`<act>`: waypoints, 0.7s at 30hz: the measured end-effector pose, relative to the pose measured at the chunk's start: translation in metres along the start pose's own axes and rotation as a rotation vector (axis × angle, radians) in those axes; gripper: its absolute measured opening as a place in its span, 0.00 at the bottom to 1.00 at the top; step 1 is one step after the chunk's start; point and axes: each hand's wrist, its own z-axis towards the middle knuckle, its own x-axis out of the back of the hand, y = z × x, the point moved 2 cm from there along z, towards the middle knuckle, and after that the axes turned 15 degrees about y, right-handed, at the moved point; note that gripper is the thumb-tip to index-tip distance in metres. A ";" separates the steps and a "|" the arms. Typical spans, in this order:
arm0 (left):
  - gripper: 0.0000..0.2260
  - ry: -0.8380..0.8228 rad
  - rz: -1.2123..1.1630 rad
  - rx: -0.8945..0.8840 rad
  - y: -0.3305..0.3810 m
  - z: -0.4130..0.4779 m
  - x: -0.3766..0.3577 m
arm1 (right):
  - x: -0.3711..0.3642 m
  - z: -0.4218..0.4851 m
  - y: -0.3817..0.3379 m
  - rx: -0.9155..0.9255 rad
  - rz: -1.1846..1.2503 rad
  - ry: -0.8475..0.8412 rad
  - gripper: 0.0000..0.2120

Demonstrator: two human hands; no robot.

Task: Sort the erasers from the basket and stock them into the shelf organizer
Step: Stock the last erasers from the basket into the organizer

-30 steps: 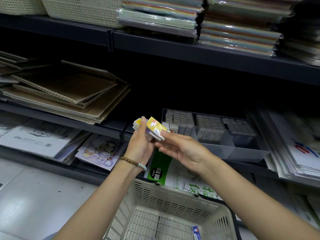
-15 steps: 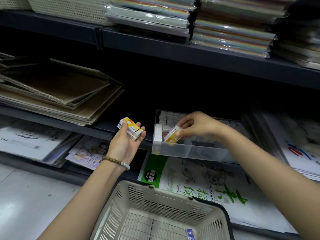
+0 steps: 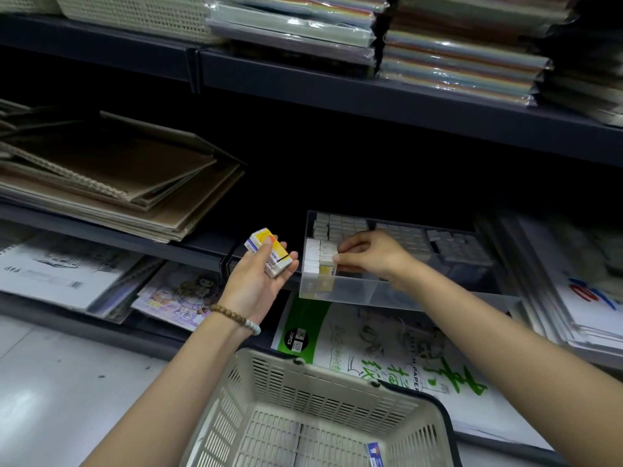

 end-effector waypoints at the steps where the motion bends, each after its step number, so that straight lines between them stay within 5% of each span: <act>1: 0.09 -0.018 0.004 0.002 -0.001 -0.002 0.000 | 0.001 -0.002 0.000 0.005 -0.014 0.009 0.13; 8: 0.16 -0.184 0.145 -0.105 0.001 -0.014 -0.010 | 0.002 -0.026 -0.016 0.256 0.053 0.172 0.03; 15: 0.13 -0.250 0.381 -0.282 -0.007 -0.015 -0.020 | -0.027 -0.055 -0.025 -0.074 0.353 -0.189 0.12; 18: 0.14 -0.304 0.614 -0.409 -0.004 -0.014 -0.017 | -0.020 -0.052 -0.024 -0.161 0.562 -0.186 0.07; 21: 0.21 -0.421 0.853 -0.681 0.003 -0.012 -0.014 | 0.012 -0.036 -0.021 -0.032 0.535 -0.059 0.07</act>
